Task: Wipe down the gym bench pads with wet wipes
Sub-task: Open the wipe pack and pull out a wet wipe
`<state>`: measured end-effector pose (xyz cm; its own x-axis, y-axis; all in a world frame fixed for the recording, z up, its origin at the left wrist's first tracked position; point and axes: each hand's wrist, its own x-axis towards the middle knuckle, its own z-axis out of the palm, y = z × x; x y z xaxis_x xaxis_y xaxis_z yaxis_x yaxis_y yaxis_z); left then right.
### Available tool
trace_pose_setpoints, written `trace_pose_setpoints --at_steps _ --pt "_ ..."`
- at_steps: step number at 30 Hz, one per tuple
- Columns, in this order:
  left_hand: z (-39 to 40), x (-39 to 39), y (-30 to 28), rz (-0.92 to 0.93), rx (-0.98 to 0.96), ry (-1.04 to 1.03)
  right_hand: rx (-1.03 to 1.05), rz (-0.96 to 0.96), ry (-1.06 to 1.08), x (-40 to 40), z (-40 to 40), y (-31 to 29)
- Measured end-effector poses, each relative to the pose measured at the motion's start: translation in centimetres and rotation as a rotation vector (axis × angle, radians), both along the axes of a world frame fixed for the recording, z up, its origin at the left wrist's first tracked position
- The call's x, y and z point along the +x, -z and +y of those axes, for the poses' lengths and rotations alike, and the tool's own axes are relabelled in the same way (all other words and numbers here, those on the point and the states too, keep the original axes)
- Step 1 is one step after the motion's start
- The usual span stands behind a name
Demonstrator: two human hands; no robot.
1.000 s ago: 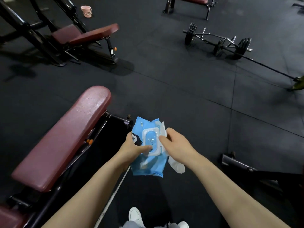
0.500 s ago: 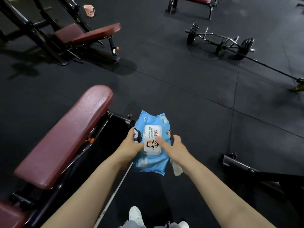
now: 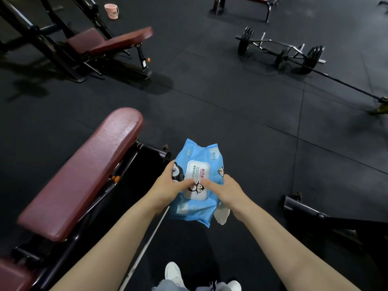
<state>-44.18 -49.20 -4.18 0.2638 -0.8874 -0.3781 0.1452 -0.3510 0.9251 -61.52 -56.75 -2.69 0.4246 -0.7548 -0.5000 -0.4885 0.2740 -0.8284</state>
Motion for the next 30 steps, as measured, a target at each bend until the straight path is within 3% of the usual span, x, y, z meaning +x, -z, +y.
trace_pose_setpoints --at_steps 7,10,14,25,30 --pt "-0.2 -0.6 2.1 0.027 0.027 -0.087 -0.109 0.111 -0.038 0.3 -0.1 1.1" --pt "-0.9 0.1 4.7 -0.119 0.132 -0.042 -0.138 0.254 0.042 -0.3 -1.0 2.2" --pt "-1.3 0.9 6.7 -0.321 0.366 0.032 -0.043 0.119 0.248 -1.3 -2.0 2.2" --pt "-2.1 -1.2 3.1 -0.018 -0.018 0.418 0.040 -0.151 0.105 -1.2 -3.0 -1.9" --pt "-2.1 -1.1 1.7 0.032 -0.100 0.381 0.013 -0.257 0.055 -1.0 -3.0 -3.4"
